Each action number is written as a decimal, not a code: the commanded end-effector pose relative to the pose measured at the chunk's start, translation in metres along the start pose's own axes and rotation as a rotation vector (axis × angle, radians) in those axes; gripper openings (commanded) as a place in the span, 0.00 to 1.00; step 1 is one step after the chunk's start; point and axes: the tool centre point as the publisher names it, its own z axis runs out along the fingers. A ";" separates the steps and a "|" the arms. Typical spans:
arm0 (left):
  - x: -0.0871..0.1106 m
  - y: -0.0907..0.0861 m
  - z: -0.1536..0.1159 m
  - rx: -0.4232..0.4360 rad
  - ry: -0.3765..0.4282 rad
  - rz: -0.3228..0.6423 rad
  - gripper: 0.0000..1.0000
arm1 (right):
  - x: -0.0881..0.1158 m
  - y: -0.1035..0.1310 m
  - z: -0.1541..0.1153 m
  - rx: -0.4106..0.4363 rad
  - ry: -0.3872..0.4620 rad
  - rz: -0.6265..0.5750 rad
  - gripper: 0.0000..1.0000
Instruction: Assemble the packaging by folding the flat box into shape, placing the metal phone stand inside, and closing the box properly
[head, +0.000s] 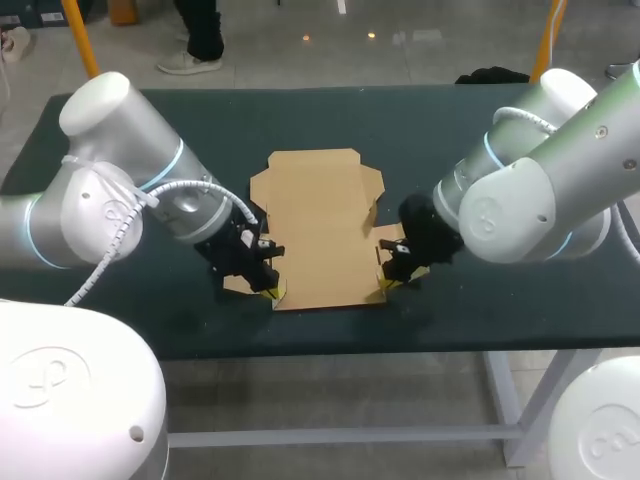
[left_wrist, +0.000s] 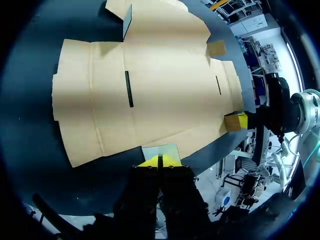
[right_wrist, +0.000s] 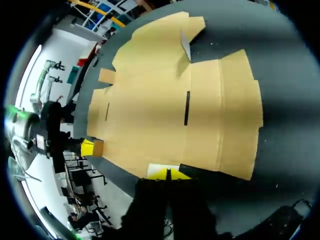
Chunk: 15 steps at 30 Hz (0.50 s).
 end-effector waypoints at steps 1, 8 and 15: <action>0.004 0.005 0.004 0.025 -0.022 -0.008 0.00 | 0.004 -0.002 0.003 -0.005 -0.020 0.001 0.00; 0.008 0.006 0.008 0.041 -0.030 -0.012 0.00 | 0.006 -0.004 0.004 -0.014 -0.047 0.005 0.00; 0.010 0.005 0.013 0.061 -0.041 -0.022 0.00 | 0.006 -0.005 0.007 -0.011 -0.056 0.005 0.00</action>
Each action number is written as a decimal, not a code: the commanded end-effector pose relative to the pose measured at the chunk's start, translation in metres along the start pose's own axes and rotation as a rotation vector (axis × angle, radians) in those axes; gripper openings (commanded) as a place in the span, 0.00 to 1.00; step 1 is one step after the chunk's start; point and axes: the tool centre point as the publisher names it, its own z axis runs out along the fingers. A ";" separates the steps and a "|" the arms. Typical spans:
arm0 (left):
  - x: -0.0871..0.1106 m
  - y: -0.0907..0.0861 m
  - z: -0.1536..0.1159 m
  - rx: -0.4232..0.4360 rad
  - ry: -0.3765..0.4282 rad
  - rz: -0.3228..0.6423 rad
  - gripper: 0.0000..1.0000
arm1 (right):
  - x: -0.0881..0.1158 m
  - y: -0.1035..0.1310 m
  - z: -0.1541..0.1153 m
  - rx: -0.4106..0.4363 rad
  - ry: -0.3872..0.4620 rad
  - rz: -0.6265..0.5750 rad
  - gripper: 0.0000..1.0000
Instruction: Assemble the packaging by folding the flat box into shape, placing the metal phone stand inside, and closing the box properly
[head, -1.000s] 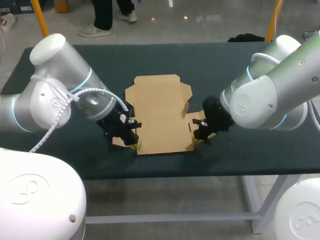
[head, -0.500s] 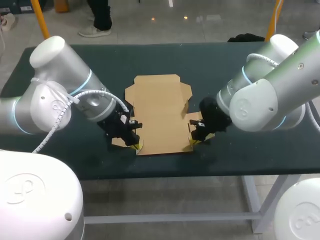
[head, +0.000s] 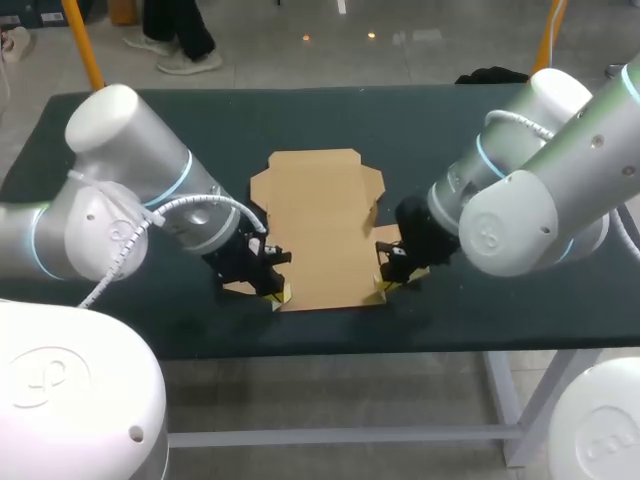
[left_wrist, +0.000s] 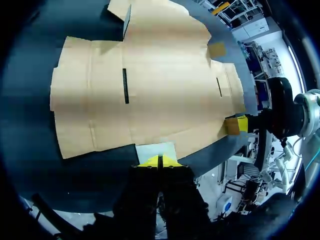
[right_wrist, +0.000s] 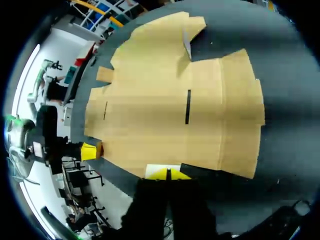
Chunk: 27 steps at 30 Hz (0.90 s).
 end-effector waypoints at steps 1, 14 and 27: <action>0.003 0.001 0.007 0.011 -0.017 -0.007 0.00 | 0.004 -0.001 0.005 -0.005 -0.024 0.001 0.00; 0.004 0.000 0.014 0.034 -0.034 -0.019 0.00 | 0.004 -0.002 0.010 -0.010 -0.053 0.005 0.00; 0.004 -0.002 0.022 0.048 -0.040 -0.037 0.00 | 0.007 -0.005 0.016 -0.031 -0.066 -0.019 0.00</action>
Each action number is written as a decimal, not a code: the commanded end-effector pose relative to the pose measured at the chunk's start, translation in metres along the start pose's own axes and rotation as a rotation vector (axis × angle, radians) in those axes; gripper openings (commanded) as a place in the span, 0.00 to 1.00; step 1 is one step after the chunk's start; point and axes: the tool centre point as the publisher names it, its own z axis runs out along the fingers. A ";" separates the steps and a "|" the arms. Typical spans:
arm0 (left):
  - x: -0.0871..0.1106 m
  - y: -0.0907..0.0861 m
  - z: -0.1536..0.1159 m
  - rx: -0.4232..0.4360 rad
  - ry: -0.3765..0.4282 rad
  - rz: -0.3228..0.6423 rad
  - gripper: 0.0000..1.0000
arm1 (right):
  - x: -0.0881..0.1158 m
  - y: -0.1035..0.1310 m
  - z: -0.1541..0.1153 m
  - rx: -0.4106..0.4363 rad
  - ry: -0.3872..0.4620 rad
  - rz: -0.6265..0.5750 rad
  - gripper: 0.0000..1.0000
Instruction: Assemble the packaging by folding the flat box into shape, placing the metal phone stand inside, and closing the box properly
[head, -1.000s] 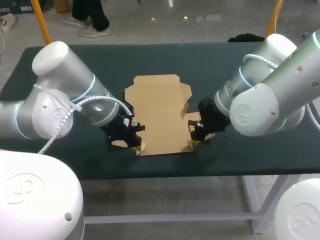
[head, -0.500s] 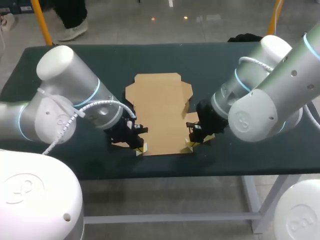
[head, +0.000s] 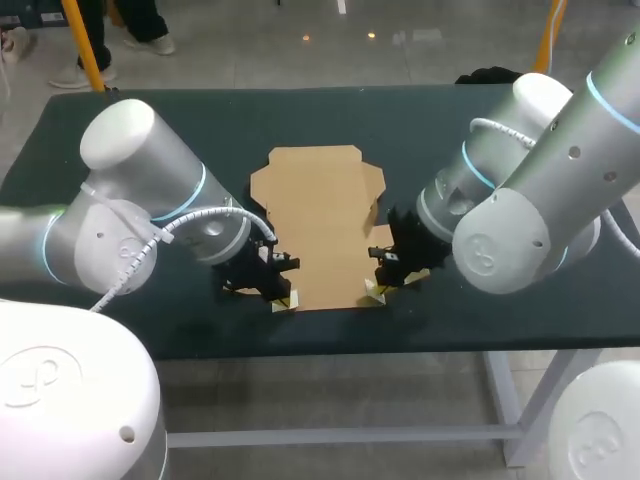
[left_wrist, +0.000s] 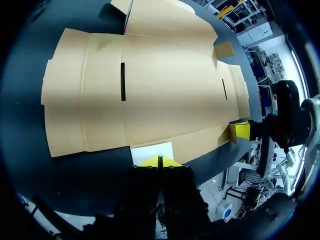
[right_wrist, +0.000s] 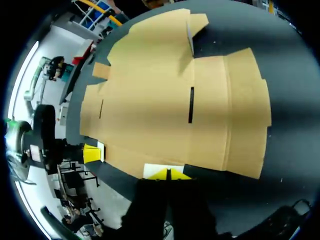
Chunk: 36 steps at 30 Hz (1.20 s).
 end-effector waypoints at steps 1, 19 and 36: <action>0.002 -0.001 0.007 0.009 -0.011 -0.004 0.00 | 0.004 -0.004 0.008 -0.020 -0.025 -0.009 0.00; 0.000 -0.005 0.018 -0.001 -0.015 -0.025 0.00 | 0.001 -0.017 0.027 -0.051 -0.055 -0.031 0.00; 0.003 -0.004 0.004 0.025 -0.040 -0.024 0.00 | -0.004 -0.014 0.012 -0.058 -0.029 -0.038 0.00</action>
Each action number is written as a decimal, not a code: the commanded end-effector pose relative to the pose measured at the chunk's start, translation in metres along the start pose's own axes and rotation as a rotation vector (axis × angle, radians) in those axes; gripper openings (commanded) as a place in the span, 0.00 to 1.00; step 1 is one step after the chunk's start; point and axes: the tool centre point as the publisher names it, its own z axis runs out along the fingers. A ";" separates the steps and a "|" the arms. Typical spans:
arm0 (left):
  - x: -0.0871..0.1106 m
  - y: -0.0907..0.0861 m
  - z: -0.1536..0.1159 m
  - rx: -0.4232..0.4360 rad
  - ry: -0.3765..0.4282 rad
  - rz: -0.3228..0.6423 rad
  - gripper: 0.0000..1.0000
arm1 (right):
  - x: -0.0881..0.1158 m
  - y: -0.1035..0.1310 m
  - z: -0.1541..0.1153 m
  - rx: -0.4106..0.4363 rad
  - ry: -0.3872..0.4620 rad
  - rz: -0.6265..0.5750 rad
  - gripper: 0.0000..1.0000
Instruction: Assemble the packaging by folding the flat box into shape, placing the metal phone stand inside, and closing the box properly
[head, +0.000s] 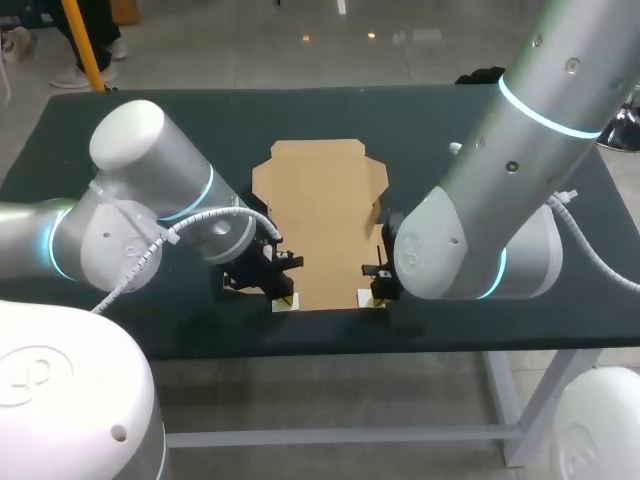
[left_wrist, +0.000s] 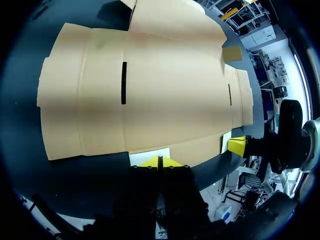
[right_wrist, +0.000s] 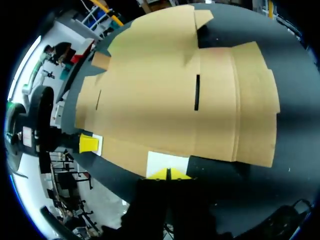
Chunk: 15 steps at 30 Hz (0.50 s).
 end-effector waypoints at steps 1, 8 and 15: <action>0.003 0.002 -0.004 0.018 -0.024 0.002 0.00 | -0.006 0.000 -0.003 -0.005 0.029 -0.010 0.00; 0.006 0.002 -0.020 0.046 -0.035 0.008 0.00 | -0.014 0.007 -0.021 -0.003 0.120 -0.041 0.00; 0.008 -0.001 -0.035 0.064 -0.038 0.009 0.00 | -0.021 0.016 -0.041 0.002 0.239 -0.098 0.00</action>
